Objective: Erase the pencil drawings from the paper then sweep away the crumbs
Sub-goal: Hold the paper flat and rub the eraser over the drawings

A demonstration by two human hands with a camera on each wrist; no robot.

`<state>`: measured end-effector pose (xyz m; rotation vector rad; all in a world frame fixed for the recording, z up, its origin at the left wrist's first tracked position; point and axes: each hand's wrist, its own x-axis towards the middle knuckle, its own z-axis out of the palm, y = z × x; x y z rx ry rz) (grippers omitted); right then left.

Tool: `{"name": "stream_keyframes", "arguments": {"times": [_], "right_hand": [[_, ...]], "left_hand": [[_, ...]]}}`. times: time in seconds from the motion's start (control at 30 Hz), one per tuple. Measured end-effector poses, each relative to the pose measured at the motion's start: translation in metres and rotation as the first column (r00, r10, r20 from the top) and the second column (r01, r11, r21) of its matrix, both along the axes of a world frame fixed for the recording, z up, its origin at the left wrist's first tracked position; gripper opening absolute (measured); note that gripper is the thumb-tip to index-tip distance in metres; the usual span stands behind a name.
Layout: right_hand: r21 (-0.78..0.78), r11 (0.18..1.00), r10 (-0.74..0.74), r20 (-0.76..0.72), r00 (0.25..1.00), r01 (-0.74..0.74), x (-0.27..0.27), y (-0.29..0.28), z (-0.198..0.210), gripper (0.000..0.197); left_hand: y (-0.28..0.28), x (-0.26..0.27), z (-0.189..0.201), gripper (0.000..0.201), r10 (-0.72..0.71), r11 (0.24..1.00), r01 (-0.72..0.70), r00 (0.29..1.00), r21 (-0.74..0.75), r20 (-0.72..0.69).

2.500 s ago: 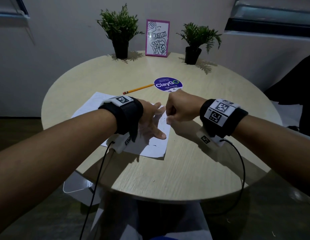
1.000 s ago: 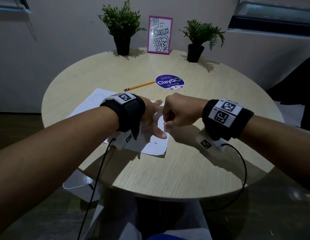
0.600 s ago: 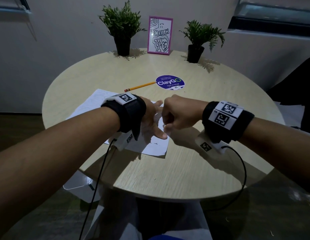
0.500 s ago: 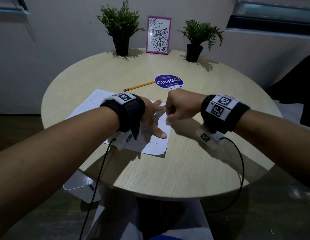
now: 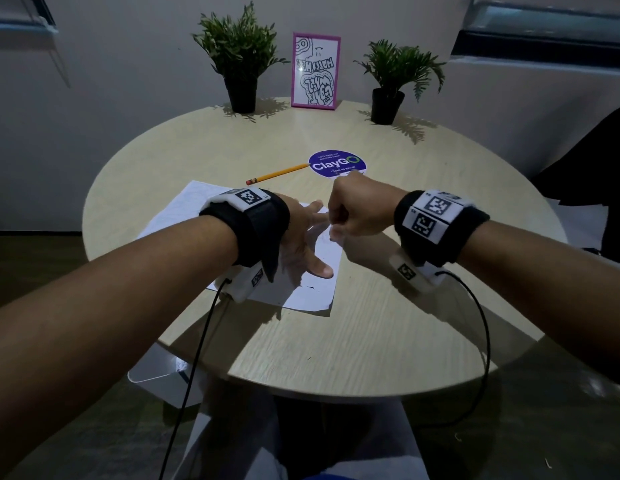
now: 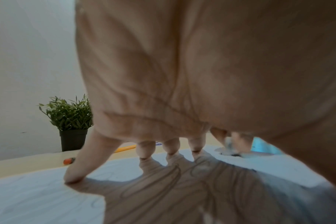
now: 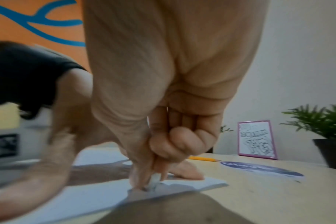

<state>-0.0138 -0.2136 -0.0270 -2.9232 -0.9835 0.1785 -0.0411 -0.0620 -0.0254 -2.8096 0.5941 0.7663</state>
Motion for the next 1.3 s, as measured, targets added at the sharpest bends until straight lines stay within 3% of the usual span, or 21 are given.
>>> {"name": "stream_keyframes", "arguments": {"times": [0.2,0.47,0.63,0.83,1.03,1.3], "right_hand": [[-0.065,0.984,0.158,-0.09,0.983,-0.164,-0.013,0.009,0.007,0.006],[0.064,0.994,0.089,0.032,0.996,-0.091,0.001,0.007,-0.006,0.011],[0.013,0.989,0.146,-0.158,0.977,-0.146,-0.011,-0.001,0.006,0.012],[0.051,0.99,0.13,0.009,0.991,-0.13,0.001,0.013,0.005,0.011],[-0.008,0.983,0.181,-0.156,0.971,-0.185,-0.014,0.001,0.006,0.009],[0.114,0.992,0.061,0.017,0.998,-0.063,0.008,0.01,-0.005,0.013]], "left_hand": [[-0.002,-0.003,0.001,0.102,0.011,1.0,-0.011,1.0,-0.024,-0.004],[-0.003,-0.006,0.004,0.101,0.032,0.996,-0.032,0.999,-0.082,0.005],[-0.005,-0.014,0.011,0.107,0.009,0.997,-0.008,1.0,-0.08,0.013],[-0.005,-0.012,0.01,0.086,-0.012,0.999,0.011,1.0,-0.051,-0.013],[-0.007,-0.013,0.011,0.104,0.006,0.999,-0.007,1.0,-0.049,-0.011],[-0.003,-0.012,0.008,0.101,0.028,0.994,-0.027,1.0,-0.105,0.008]]}}
